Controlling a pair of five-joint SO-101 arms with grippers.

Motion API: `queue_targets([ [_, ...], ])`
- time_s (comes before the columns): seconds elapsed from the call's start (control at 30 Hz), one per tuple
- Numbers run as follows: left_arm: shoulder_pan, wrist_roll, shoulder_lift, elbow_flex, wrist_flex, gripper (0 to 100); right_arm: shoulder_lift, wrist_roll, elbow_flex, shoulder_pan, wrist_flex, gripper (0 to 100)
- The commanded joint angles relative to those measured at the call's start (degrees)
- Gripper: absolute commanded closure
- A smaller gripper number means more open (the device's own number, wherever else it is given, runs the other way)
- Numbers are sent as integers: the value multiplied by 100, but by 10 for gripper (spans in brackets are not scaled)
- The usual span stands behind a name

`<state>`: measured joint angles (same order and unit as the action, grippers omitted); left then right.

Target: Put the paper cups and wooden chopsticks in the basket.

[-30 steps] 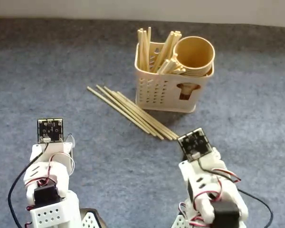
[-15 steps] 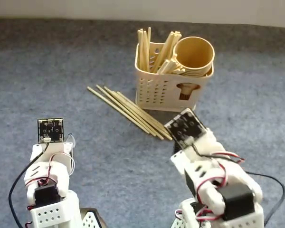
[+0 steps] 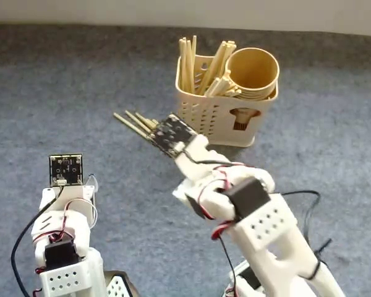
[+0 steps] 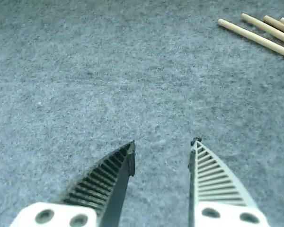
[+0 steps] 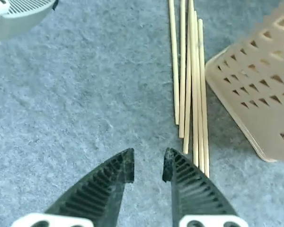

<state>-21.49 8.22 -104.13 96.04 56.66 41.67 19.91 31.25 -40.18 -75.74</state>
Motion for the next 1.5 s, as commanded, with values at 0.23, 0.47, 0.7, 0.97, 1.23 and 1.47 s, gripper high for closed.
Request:
queue_targets([
  [0.23,-31,62,-22,110,9,811,-1938,-18,-971,-268,1086,879],
  [0.47,-31,62,-22,110,9,811,-3547,-9,-1543,-198,1771,879],
  [0.7,-31,62,-22,110,18,811,-5033,-9,-2325,295,2044,879],
  [0.97,-31,62,-22,110,18,811,-6176,-9,-3169,576,2035,879],
  [1.23,-31,62,-22,110,18,811,-6677,-9,-3495,699,2026,879],
  [1.47,-31,62,-22,110,18,812,-6721,-9,-3468,585,1991,879],
])
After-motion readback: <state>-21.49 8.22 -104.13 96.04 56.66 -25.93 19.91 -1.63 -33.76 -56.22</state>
